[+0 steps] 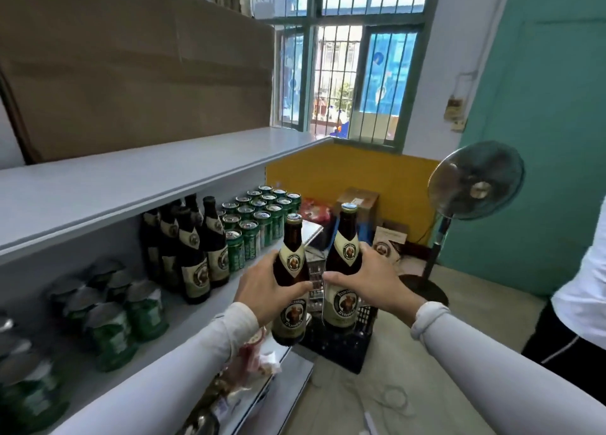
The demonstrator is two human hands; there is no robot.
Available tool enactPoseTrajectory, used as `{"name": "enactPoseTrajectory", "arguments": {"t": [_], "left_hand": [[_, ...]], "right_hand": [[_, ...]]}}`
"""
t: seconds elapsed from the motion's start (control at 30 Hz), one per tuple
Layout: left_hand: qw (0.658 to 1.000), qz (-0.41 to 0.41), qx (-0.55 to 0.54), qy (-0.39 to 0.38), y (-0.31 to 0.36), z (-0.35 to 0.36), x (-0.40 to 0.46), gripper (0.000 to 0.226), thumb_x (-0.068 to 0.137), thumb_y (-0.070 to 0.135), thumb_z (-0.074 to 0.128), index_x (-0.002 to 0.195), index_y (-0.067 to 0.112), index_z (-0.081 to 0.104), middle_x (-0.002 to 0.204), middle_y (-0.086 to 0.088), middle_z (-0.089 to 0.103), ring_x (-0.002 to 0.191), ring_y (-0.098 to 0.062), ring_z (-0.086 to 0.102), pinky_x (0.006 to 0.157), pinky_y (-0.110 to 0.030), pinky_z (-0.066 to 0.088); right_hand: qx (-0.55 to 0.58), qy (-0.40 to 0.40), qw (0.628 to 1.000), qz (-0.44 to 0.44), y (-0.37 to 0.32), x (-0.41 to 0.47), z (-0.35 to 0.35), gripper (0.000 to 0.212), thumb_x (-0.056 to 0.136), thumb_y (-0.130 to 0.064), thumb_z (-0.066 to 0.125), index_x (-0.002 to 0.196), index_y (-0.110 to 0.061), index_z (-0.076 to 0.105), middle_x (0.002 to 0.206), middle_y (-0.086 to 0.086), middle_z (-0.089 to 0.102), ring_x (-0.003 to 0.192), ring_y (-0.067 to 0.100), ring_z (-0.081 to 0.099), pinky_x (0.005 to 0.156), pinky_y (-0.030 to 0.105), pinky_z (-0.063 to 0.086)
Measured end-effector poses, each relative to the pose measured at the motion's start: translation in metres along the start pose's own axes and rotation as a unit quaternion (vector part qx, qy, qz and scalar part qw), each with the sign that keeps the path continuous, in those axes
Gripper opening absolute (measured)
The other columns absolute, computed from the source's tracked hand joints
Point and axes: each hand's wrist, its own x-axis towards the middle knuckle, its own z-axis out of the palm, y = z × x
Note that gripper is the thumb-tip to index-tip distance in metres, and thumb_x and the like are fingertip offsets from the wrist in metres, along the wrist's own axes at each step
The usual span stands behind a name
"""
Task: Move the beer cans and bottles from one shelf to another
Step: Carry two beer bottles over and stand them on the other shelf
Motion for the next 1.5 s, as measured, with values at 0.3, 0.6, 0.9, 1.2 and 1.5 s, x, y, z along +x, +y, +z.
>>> {"name": "enactPoseTrajectory", "arguments": {"t": [0.3,0.6,0.9,1.2,1.5], "left_hand": [[0.977,-0.159,0.054,0.129,-0.047,0.027,0.044,0.061,0.057,0.058,0.08,0.107,0.035,0.055,0.096,0.016,0.068,0.092,-0.006,0.064,0.082,-0.025,0.051],[0.903,-0.304,0.1,0.287,-0.06,0.01,0.037,0.07,0.061,0.05,0.081,0.121,0.027,0.051,0.114,0.004,0.067,0.107,-0.018,0.062,0.091,-0.037,0.051],[0.875,-0.351,0.112,0.313,-0.087,0.003,0.046,0.069,0.065,0.044,0.083,0.122,0.022,0.051,0.118,0.001,0.065,0.112,-0.02,0.06,0.087,-0.023,0.044],[0.9,-0.305,0.123,0.286,-0.098,0.008,0.078,0.055,0.07,0.047,0.077,0.118,0.035,0.053,0.122,0.005,0.061,0.109,-0.018,0.061,0.088,-0.034,0.051],[0.886,-0.336,0.121,0.297,-0.105,0.001,0.068,0.073,0.063,0.059,0.07,0.125,0.028,0.05,0.127,0.002,0.06,0.117,-0.018,0.056,0.097,-0.038,0.048]], "right_hand": [[0.047,-0.177,0.973,-0.142,0.028,0.136,0.069,0.065,0.061,-0.06,0.083,0.108,-0.027,0.053,0.098,-0.017,0.064,0.093,0.008,0.063,0.078,0.026,0.051],[0.092,-0.321,0.908,-0.252,-0.003,0.197,0.129,0.072,0.06,-0.063,0.08,0.118,-0.031,0.051,0.104,-0.019,0.064,0.1,0.006,0.062,0.087,0.028,0.051],[0.1,-0.344,0.898,-0.255,-0.014,0.212,0.18,0.07,0.062,-0.057,0.082,0.118,-0.033,0.048,0.104,-0.018,0.066,0.097,0.006,0.063,0.082,0.025,0.05],[0.1,-0.352,0.901,-0.232,-0.012,0.22,0.205,0.088,0.063,-0.064,0.081,0.132,-0.027,0.042,0.114,-0.01,0.064,0.104,0.015,0.061,0.084,0.032,0.049],[0.097,-0.427,0.853,-0.284,-0.014,0.237,0.203,0.073,0.076,-0.044,0.077,0.135,-0.021,0.042,0.122,-0.007,0.06,0.113,0.013,0.058,0.088,0.028,0.045]]}}
